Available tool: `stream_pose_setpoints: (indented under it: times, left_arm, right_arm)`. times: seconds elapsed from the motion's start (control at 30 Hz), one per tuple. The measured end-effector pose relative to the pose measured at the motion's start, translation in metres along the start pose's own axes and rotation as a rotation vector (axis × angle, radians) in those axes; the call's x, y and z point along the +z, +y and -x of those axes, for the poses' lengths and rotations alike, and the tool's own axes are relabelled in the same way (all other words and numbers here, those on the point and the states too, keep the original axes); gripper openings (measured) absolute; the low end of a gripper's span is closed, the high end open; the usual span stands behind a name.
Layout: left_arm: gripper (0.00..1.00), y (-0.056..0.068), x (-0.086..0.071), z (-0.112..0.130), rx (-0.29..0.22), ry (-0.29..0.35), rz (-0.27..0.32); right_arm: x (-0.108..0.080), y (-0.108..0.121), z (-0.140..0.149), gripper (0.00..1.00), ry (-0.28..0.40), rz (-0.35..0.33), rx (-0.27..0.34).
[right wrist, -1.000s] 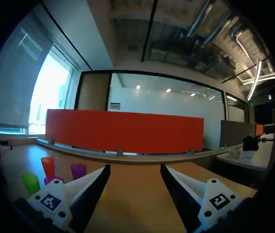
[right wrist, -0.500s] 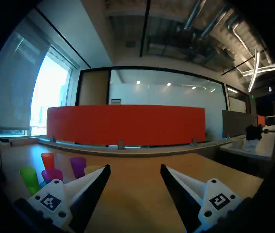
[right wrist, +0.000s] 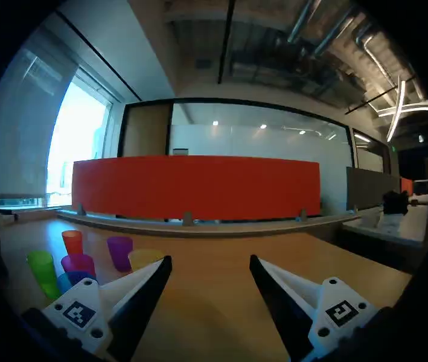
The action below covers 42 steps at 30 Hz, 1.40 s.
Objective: Pour water
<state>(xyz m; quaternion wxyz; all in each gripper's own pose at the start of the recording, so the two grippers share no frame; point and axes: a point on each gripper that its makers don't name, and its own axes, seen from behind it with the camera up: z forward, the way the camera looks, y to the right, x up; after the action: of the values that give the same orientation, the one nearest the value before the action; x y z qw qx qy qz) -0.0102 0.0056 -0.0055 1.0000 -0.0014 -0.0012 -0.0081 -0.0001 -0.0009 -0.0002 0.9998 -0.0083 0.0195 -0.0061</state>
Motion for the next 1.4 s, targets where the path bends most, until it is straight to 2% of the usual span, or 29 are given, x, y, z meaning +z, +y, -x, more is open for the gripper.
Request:
stream_pose_setpoints:
  times: [0.37,1.4]
  left_arm:
    - [1.00,0.0002,-0.0002,0.0005,0.000,0.000,0.000]
    - [1.00,-0.0001,-0.0005,-0.0002,0.000,0.000,0.000]
  right_arm:
    - [0.0019,0.0002,0.0055,1.00,-0.032,-0.001,0.010]
    - [0.0019,-0.0001,0.0055,1.00,-0.037,-0.006,0.011]
